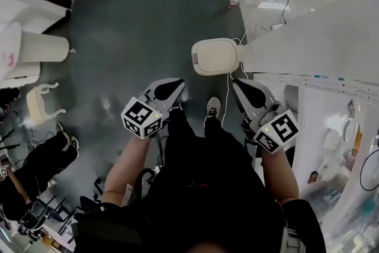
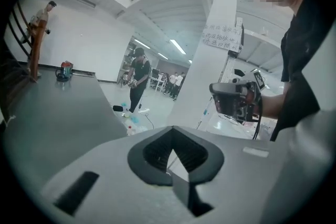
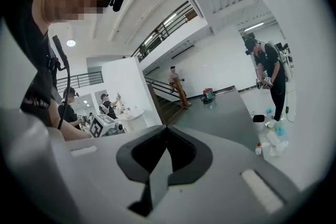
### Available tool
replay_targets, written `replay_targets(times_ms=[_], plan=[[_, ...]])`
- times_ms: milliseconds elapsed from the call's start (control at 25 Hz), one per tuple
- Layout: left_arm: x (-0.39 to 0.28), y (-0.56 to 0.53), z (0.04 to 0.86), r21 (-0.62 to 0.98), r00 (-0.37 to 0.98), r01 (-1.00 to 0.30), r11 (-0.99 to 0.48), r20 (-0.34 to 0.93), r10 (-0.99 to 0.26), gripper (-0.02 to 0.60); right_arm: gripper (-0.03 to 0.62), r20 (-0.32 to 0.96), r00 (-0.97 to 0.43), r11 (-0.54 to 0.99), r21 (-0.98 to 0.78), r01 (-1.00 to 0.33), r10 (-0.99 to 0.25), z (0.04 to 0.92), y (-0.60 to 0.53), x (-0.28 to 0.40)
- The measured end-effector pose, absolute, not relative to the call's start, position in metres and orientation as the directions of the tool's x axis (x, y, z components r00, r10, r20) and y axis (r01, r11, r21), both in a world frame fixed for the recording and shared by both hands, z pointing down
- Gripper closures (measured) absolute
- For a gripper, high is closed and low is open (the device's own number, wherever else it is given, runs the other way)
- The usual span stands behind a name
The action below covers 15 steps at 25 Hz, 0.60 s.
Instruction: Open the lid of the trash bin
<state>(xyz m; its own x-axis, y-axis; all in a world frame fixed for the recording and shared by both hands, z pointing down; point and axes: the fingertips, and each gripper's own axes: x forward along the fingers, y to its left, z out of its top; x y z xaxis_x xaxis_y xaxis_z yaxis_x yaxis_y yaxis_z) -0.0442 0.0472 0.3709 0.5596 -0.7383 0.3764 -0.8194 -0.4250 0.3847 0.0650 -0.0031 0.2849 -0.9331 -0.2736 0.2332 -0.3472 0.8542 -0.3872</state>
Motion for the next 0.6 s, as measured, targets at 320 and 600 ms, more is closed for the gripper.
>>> replay_targets(times_ms=[320, 600], plan=[[-0.075, 0.016, 0.461, 0.416, 0.595, -0.801, -0.430, 0.478, -0.646, 0.580, 0.585, 0.289, -0.896, 0.789, -0.433, -0.436, -0.337, 0.327, -0.013, 0.048], [-0.088, -0.011, 0.533, 0.450, 0.615, -0.787, -0.421, 0.522, -0.591, 0.580, 0.585, 0.338, -0.855, 0.731, -0.449, -0.513, -0.393, 0.368, -0.030, 0.048]])
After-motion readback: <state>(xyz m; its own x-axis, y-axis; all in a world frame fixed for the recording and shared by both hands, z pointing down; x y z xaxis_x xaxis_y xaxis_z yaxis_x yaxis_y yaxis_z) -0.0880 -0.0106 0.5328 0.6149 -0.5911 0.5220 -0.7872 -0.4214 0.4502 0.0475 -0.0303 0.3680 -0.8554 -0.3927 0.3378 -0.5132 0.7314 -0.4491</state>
